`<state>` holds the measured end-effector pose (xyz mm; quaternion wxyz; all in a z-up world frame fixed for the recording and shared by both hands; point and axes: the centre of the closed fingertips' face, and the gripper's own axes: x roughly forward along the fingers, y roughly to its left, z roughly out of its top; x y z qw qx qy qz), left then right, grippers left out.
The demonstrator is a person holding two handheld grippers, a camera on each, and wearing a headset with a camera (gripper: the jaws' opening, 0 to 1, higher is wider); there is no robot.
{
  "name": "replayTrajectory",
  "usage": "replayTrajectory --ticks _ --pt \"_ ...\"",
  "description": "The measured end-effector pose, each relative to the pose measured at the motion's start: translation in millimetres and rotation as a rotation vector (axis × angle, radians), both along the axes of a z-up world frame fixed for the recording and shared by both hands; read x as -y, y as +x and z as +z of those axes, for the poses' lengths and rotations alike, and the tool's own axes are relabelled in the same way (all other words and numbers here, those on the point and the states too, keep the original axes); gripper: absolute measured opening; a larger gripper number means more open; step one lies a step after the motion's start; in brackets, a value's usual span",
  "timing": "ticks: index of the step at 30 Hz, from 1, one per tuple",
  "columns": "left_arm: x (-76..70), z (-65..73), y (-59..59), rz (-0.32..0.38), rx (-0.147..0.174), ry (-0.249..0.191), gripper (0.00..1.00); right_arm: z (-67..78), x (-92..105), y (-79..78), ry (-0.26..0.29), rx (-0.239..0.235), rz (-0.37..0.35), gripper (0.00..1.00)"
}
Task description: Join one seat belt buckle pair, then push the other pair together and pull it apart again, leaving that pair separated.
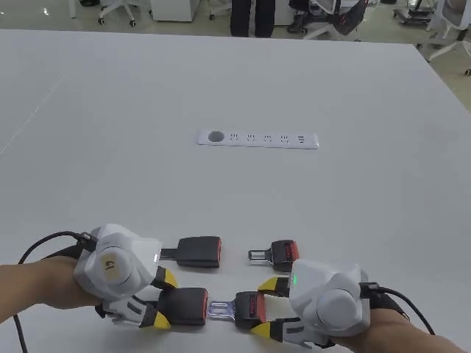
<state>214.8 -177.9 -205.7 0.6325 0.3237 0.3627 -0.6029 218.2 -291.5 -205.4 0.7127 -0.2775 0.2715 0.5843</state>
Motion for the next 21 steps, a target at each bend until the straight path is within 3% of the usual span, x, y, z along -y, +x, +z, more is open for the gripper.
replayTrajectory --ticks 21 --pt "0.5 0.7 -0.9 -0.002 0.003 0.004 0.31 3.6 -20.2 0.0 0.009 0.013 0.014 0.31"
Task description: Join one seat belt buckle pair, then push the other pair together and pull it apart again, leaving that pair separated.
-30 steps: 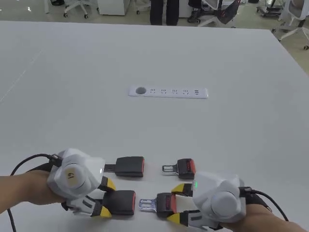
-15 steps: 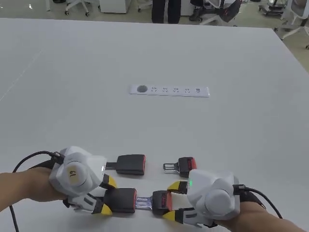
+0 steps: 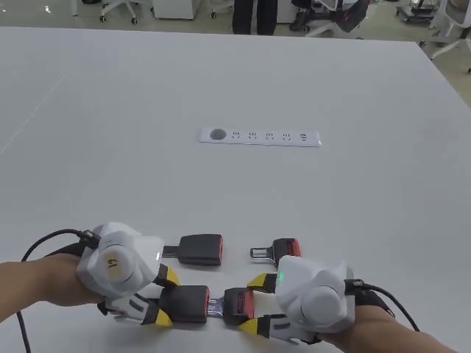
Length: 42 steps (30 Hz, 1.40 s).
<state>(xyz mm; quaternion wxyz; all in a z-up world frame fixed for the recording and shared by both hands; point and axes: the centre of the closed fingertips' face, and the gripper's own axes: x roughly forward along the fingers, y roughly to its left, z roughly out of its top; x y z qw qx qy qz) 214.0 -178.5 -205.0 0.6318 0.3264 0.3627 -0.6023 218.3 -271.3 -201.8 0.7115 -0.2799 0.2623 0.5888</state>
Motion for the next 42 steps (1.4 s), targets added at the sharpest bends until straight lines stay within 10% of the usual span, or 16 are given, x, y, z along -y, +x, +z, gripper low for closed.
replayTrajectory --ticks 42 --pt "0.9 -0.3 -0.5 0.013 -0.005 0.006 0.31 -1.6 0.4 -1.7 -0.008 -0.032 -0.026 0.30"
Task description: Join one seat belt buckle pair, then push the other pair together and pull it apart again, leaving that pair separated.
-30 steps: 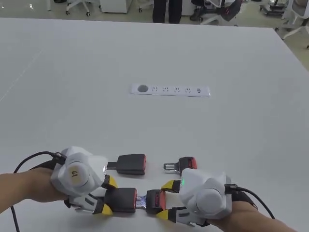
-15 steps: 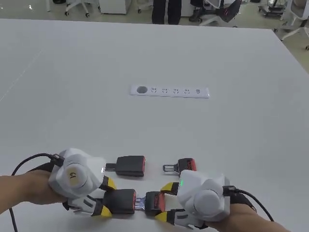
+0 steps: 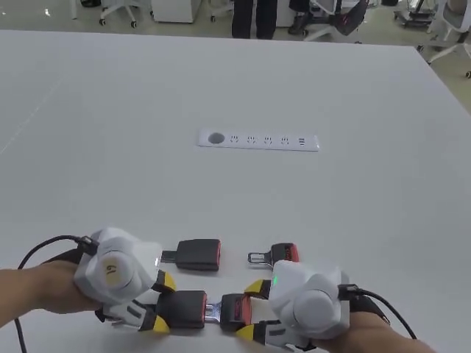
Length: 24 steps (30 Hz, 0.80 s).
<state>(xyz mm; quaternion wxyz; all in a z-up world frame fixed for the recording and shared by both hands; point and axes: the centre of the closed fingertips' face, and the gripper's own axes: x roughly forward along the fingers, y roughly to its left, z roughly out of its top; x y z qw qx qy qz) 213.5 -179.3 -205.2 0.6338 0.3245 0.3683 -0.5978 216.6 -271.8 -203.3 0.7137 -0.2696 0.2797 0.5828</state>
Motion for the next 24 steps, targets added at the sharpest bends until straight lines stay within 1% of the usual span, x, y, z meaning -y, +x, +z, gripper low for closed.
replayTrajectory --ticks 14,15,16,17,19,24 --pt "-2.0 -3.5 1.6 -0.004 0.006 0.004 0.31 -0.4 -2.1 -0.1 -0.004 -0.009 0.007 0.29" --pt "-1.9 -3.7 1.4 -0.005 0.005 0.004 0.31 1.3 -4.2 1.0 0.010 -0.008 -0.002 0.30" --pt "-1.8 -3.8 1.6 -0.013 0.010 0.008 0.31 2.0 -5.3 1.7 0.019 -0.035 -0.032 0.30" --pt "-1.8 -3.9 1.5 -0.017 0.011 0.010 0.31 1.6 -7.6 5.0 0.021 -0.027 -0.030 0.30" --pt "-1.1 -3.5 0.9 -0.015 0.010 0.011 0.31 1.3 -9.1 4.4 0.015 -0.024 -0.027 0.31" --pt "-0.2 -3.0 0.7 -0.002 0.010 0.003 0.31 1.6 -9.3 5.0 0.008 -0.033 -0.033 0.30"
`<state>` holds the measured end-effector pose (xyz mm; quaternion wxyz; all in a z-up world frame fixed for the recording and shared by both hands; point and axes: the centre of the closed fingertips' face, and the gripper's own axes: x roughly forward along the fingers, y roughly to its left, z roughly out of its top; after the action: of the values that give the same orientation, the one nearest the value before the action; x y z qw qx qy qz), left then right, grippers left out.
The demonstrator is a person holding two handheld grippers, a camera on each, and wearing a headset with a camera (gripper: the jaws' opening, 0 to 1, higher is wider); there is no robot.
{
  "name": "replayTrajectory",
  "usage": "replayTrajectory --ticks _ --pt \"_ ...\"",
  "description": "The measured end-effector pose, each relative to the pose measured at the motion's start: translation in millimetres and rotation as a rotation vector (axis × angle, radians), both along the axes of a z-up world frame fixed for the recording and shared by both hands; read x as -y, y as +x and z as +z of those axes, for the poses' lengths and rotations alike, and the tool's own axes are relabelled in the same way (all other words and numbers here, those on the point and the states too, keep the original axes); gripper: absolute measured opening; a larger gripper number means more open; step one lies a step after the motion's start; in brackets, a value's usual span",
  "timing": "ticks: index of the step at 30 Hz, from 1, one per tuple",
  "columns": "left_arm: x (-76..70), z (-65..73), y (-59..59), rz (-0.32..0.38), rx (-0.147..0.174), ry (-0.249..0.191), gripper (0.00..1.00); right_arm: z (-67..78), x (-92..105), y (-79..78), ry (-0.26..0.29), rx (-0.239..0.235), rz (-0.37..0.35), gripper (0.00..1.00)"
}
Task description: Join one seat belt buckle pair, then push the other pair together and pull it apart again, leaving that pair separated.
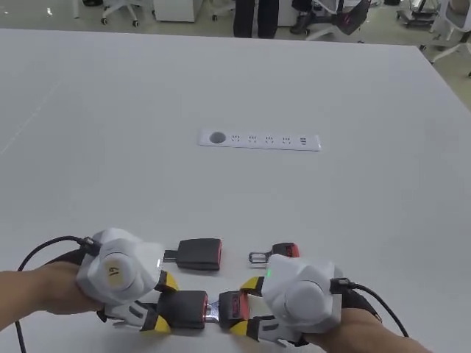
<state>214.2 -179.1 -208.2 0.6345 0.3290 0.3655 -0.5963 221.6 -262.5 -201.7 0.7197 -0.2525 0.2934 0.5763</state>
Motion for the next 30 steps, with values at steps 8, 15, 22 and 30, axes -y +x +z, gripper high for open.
replayTrajectory --ticks 8,15,22,30 --pt "-0.5 -1.0 1.0 0.019 -0.003 -0.008 0.31 0.0 -9.6 -1.9 0.006 -0.009 -0.032 0.30" --pt "0.6 -1.3 0.7 0.011 -0.003 0.006 0.30 1.1 -16.2 -7.9 0.004 -0.014 -0.032 0.30" --pt "-0.1 0.7 0.5 0.011 -0.005 0.002 0.30 2.7 -14.3 -9.4 0.006 -0.007 -0.032 0.30" --pt "-1.4 0.5 0.3 0.013 -0.008 0.009 0.31 4.8 -8.8 -10.9 -0.001 0.017 0.003 0.30"
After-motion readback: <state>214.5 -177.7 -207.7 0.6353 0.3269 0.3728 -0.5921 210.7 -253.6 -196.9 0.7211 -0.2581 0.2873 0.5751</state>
